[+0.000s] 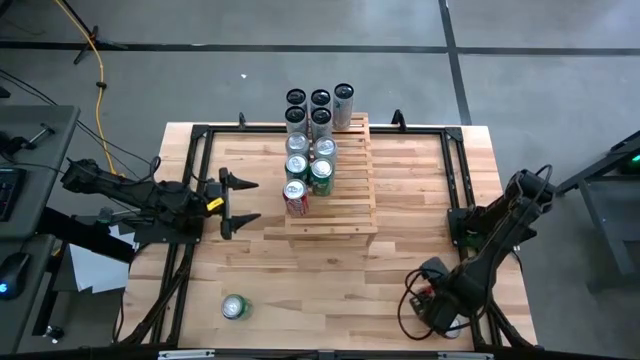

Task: Place canned beverage on shelf
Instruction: Put the top red soda can aligned with the other red soda can on the shelf

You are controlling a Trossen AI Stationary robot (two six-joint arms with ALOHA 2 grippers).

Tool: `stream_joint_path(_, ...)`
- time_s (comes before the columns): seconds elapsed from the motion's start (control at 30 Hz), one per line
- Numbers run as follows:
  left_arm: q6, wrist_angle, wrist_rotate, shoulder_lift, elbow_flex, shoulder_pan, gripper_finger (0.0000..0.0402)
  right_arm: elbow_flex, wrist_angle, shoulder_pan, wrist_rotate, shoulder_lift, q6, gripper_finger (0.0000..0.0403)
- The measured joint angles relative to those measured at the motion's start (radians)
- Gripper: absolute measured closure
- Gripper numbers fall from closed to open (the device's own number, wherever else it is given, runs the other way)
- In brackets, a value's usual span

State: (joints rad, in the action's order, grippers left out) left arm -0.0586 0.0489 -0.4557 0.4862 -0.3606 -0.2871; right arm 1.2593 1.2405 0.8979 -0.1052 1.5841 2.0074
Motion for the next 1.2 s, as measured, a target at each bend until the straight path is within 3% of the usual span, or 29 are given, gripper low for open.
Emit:
stream_joint_path(0.23, 0.0, 0.021, 0.046, 0.0, 0.0, 0.0, 0.0007, 0.181, 0.025, -0.049, 0.198, 0.0, -0.196, 0.0112)
stream_joint_path(0.43, 0.0, 0.036, 0.089, 0.0, 0.0, 0.0, 0.0007, 0.322, -0.126, -0.138, 0.342, -0.001, -0.526, 0.0112)
stream_joint_path(0.77, 0.002, 0.054, 0.089, 0.0, 0.0, 0.0, 0.0007, 0.555, -0.109, -0.395, 0.357, 0.006, -0.995, 0.0112)
stream_joint_path(1.0, 0.003, 0.054, 0.089, 0.0, 0.0, 0.0, 0.0007, 0.763, 0.119, -0.565, 0.322, 0.11, -1.111, 0.0112)
stream_joint_path(1.2, 0.003, 0.054, 0.089, 0.0, 0.0, 0.0, 0.0007, 1.008, 0.338, -0.63, 0.327, 0.278, -1.178, 0.0112)
